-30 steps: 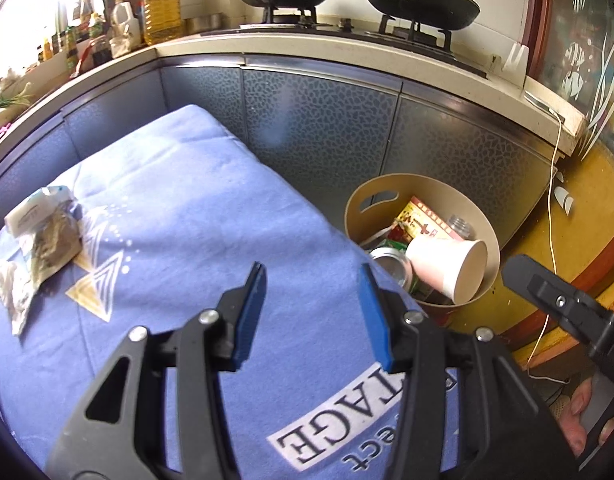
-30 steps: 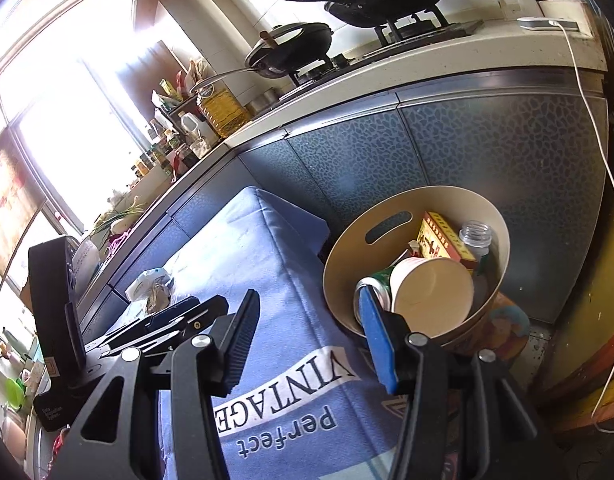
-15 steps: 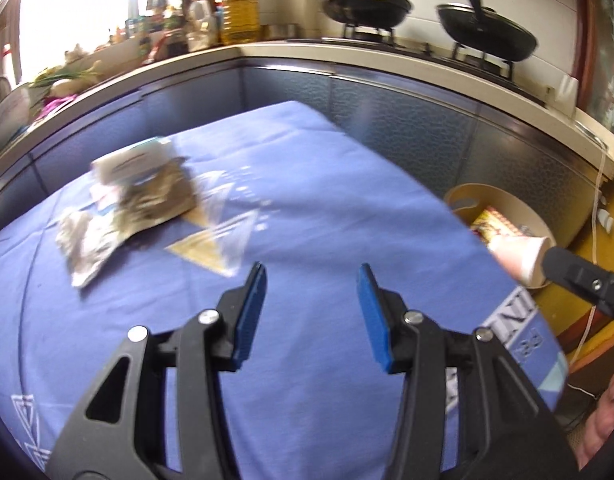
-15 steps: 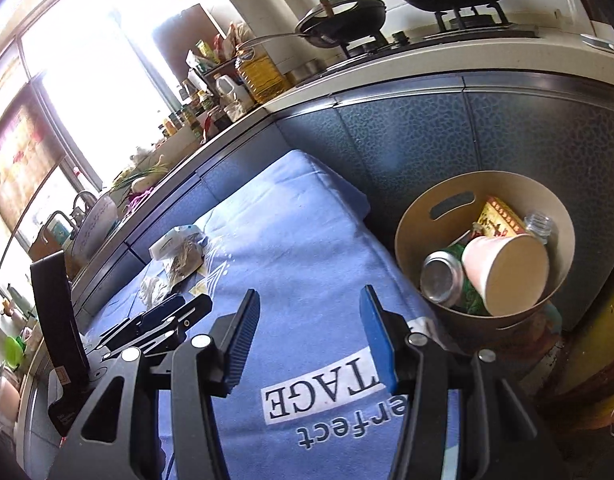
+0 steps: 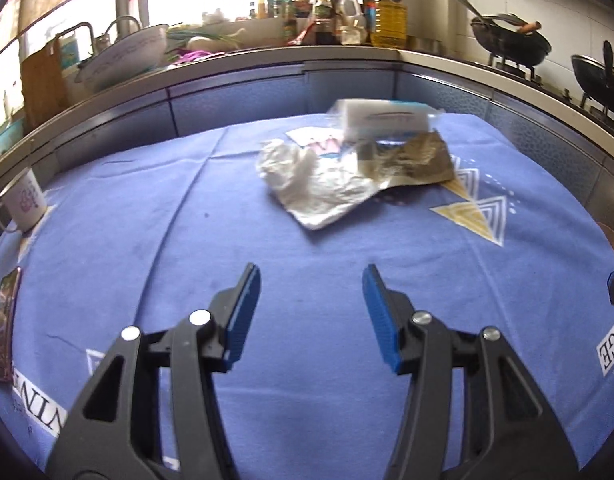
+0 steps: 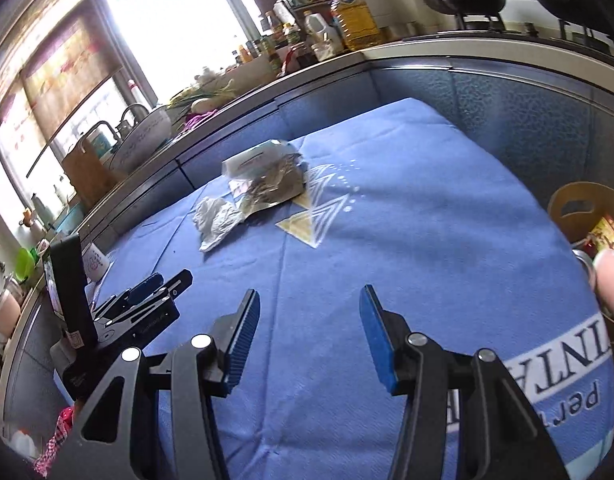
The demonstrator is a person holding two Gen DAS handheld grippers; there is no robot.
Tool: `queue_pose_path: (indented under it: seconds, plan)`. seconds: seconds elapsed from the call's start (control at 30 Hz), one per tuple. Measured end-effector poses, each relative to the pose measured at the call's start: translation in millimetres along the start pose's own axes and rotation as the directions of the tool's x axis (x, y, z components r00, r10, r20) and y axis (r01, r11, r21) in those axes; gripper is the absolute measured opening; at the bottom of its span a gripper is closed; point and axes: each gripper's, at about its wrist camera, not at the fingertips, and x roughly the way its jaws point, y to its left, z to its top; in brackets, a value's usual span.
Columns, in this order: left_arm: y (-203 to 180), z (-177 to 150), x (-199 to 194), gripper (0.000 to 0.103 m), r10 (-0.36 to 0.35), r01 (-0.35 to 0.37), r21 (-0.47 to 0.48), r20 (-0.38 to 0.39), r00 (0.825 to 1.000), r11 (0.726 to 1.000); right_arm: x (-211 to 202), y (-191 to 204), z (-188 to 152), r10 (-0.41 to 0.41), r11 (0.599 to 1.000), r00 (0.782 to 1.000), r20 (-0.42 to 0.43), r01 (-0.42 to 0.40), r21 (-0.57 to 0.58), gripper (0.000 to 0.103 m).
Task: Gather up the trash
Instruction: 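Move both open tools back over the trash on the table, then grasp the white tissue pack with the right tool and lift it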
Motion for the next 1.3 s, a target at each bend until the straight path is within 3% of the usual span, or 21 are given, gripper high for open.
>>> queue_pose_path:
  seconds: [0.1,0.2,0.4,0.53,0.63,0.73,0.8,0.9,0.97,1.07,1.3]
  plan:
    - [22,-2,1,0.051,-0.013,0.012,-0.067,-0.011,1.000,0.998,24,21,18,0.041,0.999,0.999,-0.004,-0.042,-0.034,0.050]
    - [40,-5,4,0.051,-0.073,0.068,-0.149,-0.030,0.997,0.986,52,28,55,0.041,0.999,0.999,0.015,-0.040,-0.031,0.050]
    - [61,-9,2,0.051,-0.142,0.136,-0.264,-0.004,0.990,0.955,135,-15,150,0.080,0.968,0.996,-0.036,-0.069,0.239,0.050]
    - [78,-12,5,0.051,-0.169,0.160,-0.346,0.003,0.986,0.925,185,-35,165,0.138,0.922,0.984,-0.115,-0.086,0.377,0.050]
    - [86,-13,8,0.051,-0.191,0.177,-0.387,0.002,0.982,0.905,205,-20,146,0.239,0.903,0.953,-0.185,-0.147,0.405,0.050]
    - [87,-13,9,0.051,-0.203,0.188,-0.398,0.003,0.979,0.898,199,27,110,0.337,0.925,0.899,-0.280,-0.261,0.274,0.050]
    - [85,-13,8,0.051,-0.208,0.194,-0.392,0.007,0.978,0.899,188,52,81,0.404,0.912,0.848,-0.344,-0.345,0.221,0.050]
    - [82,-12,7,0.051,-0.209,0.198,-0.382,0.014,0.978,0.903,160,73,44,0.424,0.903,0.811,-0.403,-0.415,0.116,0.050]
    - [81,-12,6,0.051,-0.209,0.201,-0.378,0.021,0.978,0.904,141,75,32,0.413,0.902,0.816,-0.405,-0.427,0.061,0.050]
    - [83,-13,6,0.051,-0.216,0.208,-0.381,0.022,0.976,0.901,120,70,27,0.380,0.913,0.844,-0.378,-0.407,0.009,0.050]
    - [87,-14,9,0.051,-0.227,0.215,-0.401,0.016,0.974,0.891,98,43,43,0.346,0.936,0.898,-0.271,-0.350,0.034,0.050]
